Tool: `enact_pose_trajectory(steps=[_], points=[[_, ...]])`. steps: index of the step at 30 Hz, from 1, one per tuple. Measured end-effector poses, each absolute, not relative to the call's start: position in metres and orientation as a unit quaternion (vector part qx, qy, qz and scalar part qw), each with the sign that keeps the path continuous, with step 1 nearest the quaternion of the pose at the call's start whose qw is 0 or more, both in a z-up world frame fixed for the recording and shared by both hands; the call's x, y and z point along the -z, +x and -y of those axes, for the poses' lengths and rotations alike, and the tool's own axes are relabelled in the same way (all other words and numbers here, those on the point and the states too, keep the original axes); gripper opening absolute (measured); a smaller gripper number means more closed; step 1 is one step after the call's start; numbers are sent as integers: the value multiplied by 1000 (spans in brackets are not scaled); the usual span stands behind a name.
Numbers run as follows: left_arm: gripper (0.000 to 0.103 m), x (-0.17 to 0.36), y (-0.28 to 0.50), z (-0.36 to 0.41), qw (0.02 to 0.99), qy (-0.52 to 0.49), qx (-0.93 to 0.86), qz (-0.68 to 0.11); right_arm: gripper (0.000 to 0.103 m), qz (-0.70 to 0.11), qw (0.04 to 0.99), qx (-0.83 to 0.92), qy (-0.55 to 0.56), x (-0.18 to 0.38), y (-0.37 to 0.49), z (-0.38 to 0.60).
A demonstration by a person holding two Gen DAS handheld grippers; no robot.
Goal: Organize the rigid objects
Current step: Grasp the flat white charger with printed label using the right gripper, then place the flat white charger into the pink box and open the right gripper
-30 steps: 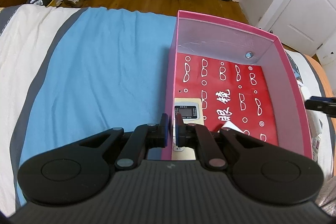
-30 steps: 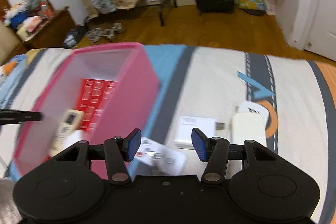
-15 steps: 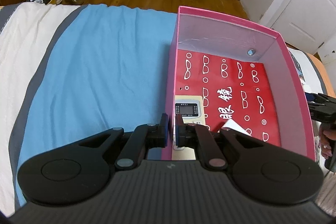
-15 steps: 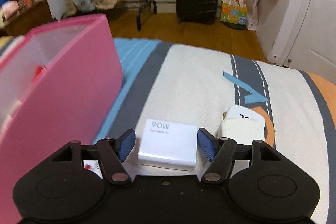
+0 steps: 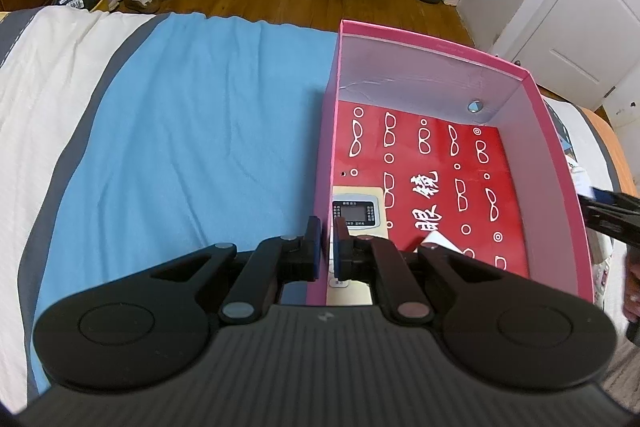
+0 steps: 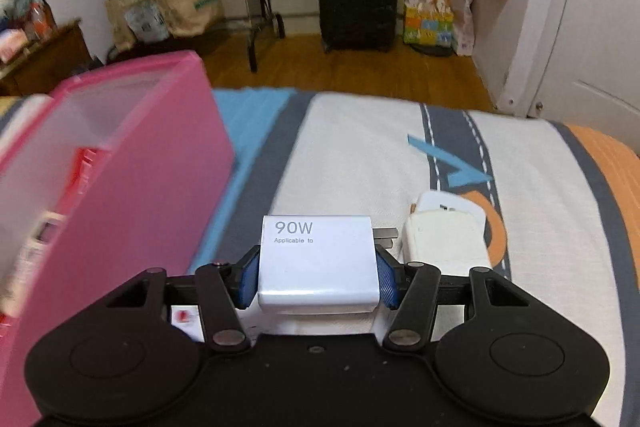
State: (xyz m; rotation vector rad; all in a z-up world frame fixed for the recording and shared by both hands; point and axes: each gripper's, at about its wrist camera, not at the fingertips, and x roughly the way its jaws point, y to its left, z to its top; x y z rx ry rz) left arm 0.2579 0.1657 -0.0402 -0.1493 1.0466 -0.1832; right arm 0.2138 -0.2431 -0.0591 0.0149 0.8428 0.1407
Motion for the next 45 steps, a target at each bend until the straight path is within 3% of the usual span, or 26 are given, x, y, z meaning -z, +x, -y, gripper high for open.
enact_pose_trajectory(steps=[7,14,24,36,42,45], points=[[5,40,258,-166,858,-70,93,-500,62,-343,923,-173,-15,-3,166,205],[5,41,258,-168,856,-66,107,-502,62,-349,889,-290,-62,-32,159,144],[5,43,257,-171,856,-68,115,-499,62,-414,854,-291,-123,-4,208,76],[5,44,257,-175,854,-78,118,-500,62,-528,827,-176,-77,65,276,58],[6,44,258,-176,853,-82,118,-501,66,-527,826,-200,3,47,272,79],[5,43,257,-175,854,-80,117,-501,64,-513,830,-219,-9,32,257,88]])
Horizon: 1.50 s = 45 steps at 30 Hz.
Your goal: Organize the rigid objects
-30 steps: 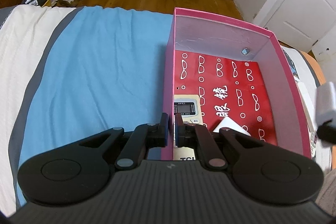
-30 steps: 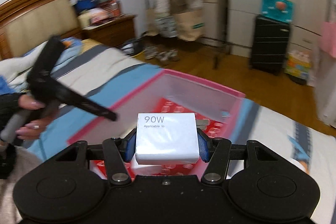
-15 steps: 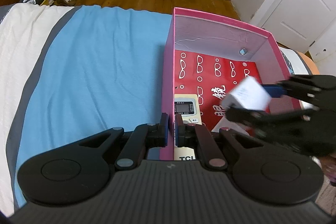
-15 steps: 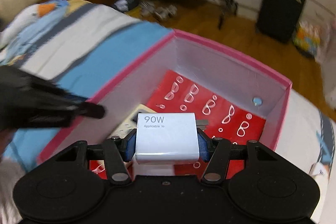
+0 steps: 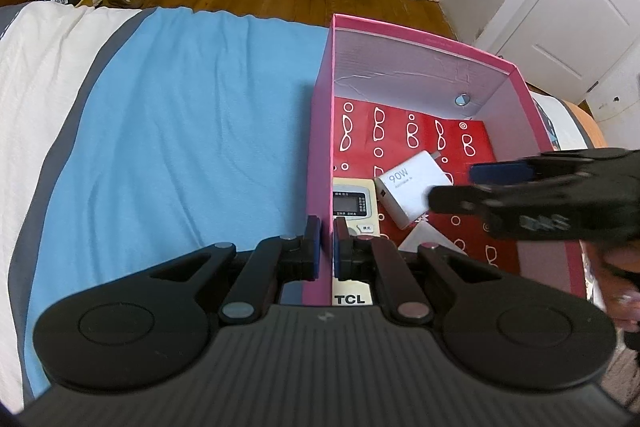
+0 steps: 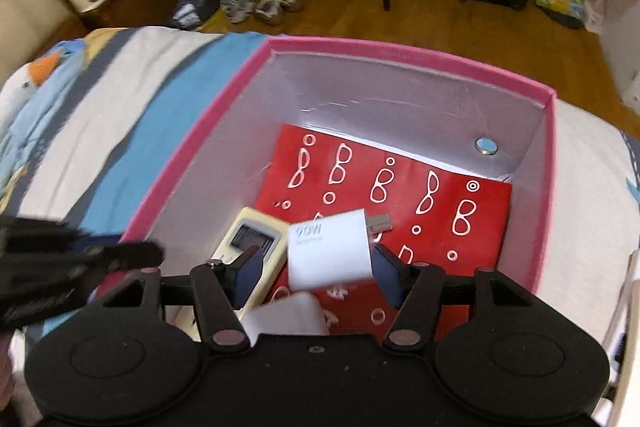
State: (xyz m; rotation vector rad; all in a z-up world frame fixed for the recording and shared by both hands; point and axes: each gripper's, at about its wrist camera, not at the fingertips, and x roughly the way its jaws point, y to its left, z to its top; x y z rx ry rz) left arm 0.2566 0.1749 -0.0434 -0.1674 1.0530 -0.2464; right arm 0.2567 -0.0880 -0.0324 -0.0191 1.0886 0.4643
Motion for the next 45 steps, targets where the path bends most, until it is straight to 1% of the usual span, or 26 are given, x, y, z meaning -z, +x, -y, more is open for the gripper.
enact_pose_trajectory(steps=[5,8,16,21,24,28,31,34,37,40,45], points=[[5,43,256,-172,854,-75,113,-502,64,-484,843,-230,-44,4,228,102],[6,42,256,-171,854,-74,111,-503,64,-455,859,-219,-83,-11,217,110],[6,43,258,-165,847,-65,95,-519,64,-411,881,-193,-135,-46,179,141],[6,40,256,-162,851,-52,90,-515,64,-404,885,-187,-134,-58,153,167],[6,39,256,-161,851,-50,86,-516,65,-411,887,-179,-110,-59,141,191],[6,38,254,-161,851,-55,79,-516,67,-438,885,-156,-25,-48,142,238],[6,38,254,-160,852,-53,78,-515,67,-468,873,-126,52,-30,151,276],[6,37,253,-160,852,-49,79,-515,67,-489,862,-90,99,-8,158,303],[6,37,253,-159,852,-47,80,-515,68,-503,854,-50,120,14,162,321],[6,38,254,-159,852,-47,80,-515,68,-499,857,-16,126,33,167,335],[6,38,254,-158,851,-47,79,-517,68,-492,866,-14,85,49,182,331]])
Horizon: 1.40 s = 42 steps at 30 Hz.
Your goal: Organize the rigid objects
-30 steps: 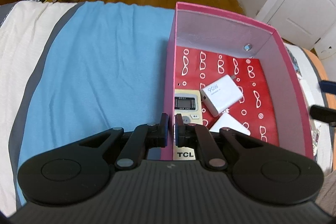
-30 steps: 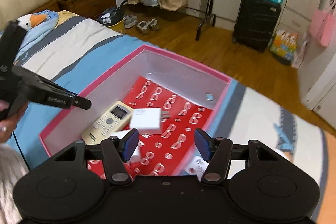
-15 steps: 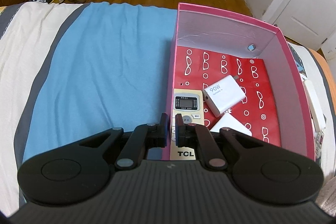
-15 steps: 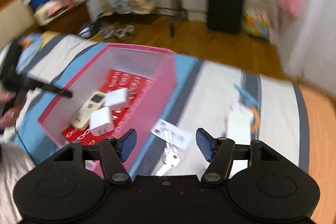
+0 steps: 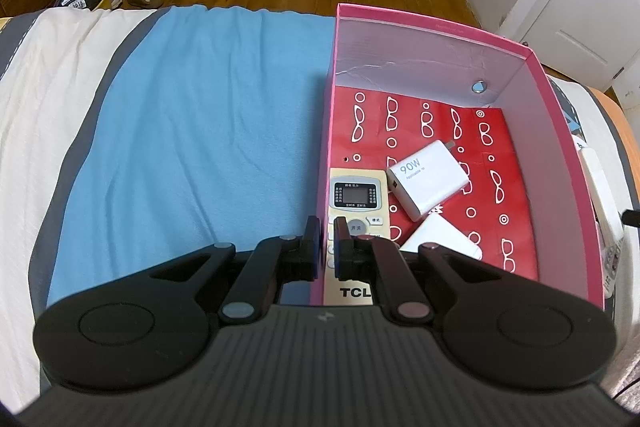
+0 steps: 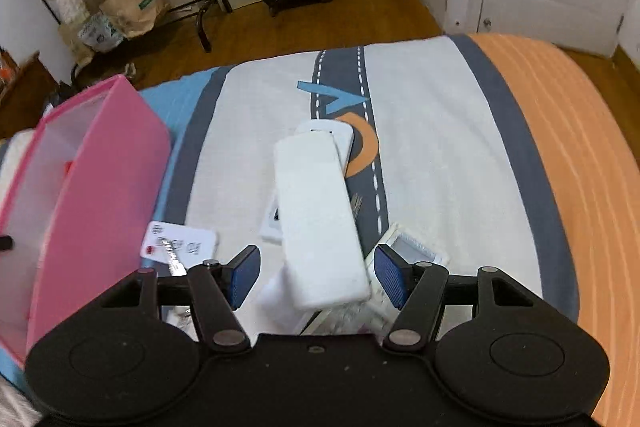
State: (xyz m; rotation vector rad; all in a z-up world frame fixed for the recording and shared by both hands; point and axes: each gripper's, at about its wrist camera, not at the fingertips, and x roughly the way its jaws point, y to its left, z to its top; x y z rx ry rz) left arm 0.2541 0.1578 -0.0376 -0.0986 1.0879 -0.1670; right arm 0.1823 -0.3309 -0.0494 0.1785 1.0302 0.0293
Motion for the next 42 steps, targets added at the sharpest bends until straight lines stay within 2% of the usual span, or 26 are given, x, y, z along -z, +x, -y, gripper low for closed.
enact_pose_trajectory(steps=[6,7,8,11,12,18,23,28,34,38,42], points=[[6,39,255,-157,853,-44,79,-515,67,-507,861,-21,-43,73,212,301],[6,39,255,-157,853,-44,79,-515,66,-509,858,-17,-59,79,214,297],[6,39,255,-157,853,-44,80,-515,60,-512,856,-12,-71,86,215,296],[6,40,256,-157,852,-48,80,-515,58,-502,862,-13,-61,88,213,300],[6,40,256,-157,852,-49,81,-515,58,-500,864,-14,-50,87,212,302],[6,41,256,-159,851,-50,81,-516,58,-500,844,-83,177,77,197,335],[6,42,256,-159,851,-51,82,-516,58,-511,808,-117,269,87,193,343],[6,43,257,-160,852,-54,82,-515,58,-518,733,-170,407,107,193,351],[6,43,257,-160,851,-55,81,-515,58,-552,730,-191,354,115,189,309],[6,43,256,-160,851,-59,82,-515,58,-573,673,-218,414,135,191,300],[6,44,257,-160,851,-60,82,-515,58,-580,712,-210,337,128,192,281]])
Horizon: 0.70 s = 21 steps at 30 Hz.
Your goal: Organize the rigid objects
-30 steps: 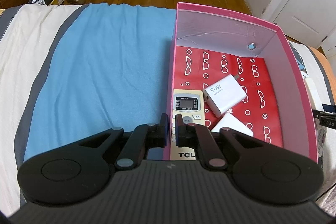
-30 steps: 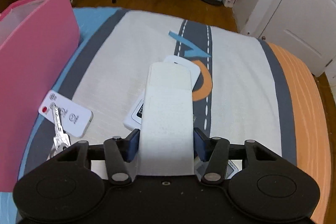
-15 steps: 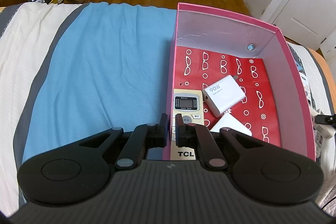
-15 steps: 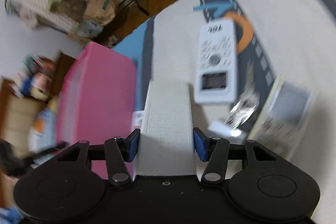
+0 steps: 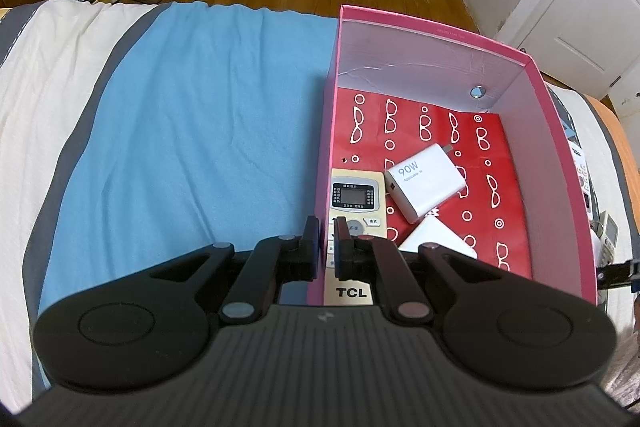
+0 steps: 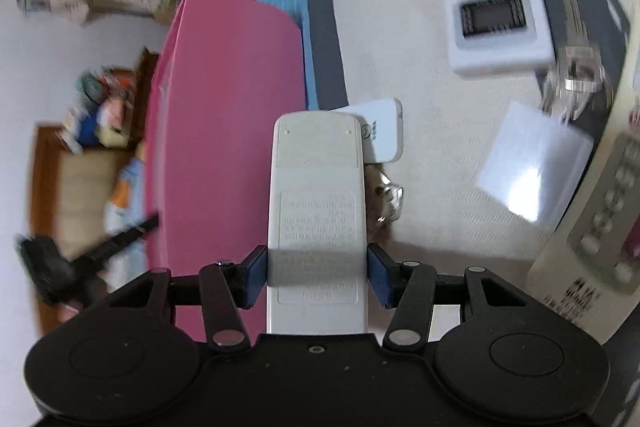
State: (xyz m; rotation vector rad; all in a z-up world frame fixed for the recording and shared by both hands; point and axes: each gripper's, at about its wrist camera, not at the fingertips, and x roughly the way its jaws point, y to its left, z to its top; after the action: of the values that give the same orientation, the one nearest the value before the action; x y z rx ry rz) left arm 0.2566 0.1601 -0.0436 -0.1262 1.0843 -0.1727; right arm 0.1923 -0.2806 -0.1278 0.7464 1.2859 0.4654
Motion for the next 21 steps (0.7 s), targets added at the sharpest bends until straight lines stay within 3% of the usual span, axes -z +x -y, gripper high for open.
enact_pose_trajectory(steps=[3,5,7,11,13,15,19,21], points=[[6,44,257,-160,851,-61,82,-515,57,-574,728,-208,312,123,194,274],[6,43,257,-160,851,-61,82,-515,32,-563,735,-209,316,119,195,275],[6,43,257,-160,851,-61,82,-515,25,-554,742,-208,315,116,197,275],[6,44,256,-160,851,-61,82,-515,28,-558,739,-212,312,119,199,274],[6,44,257,-160,851,-61,82,-515,37,-569,739,-217,289,121,201,268],[6,44,256,-160,851,-62,82,-515,39,-577,745,-222,252,122,201,256],[6,44,256,-160,851,-63,82,-515,38,-578,745,-229,243,124,200,251],[6,44,255,-159,851,-65,82,-515,28,-571,742,-232,263,122,199,258]])
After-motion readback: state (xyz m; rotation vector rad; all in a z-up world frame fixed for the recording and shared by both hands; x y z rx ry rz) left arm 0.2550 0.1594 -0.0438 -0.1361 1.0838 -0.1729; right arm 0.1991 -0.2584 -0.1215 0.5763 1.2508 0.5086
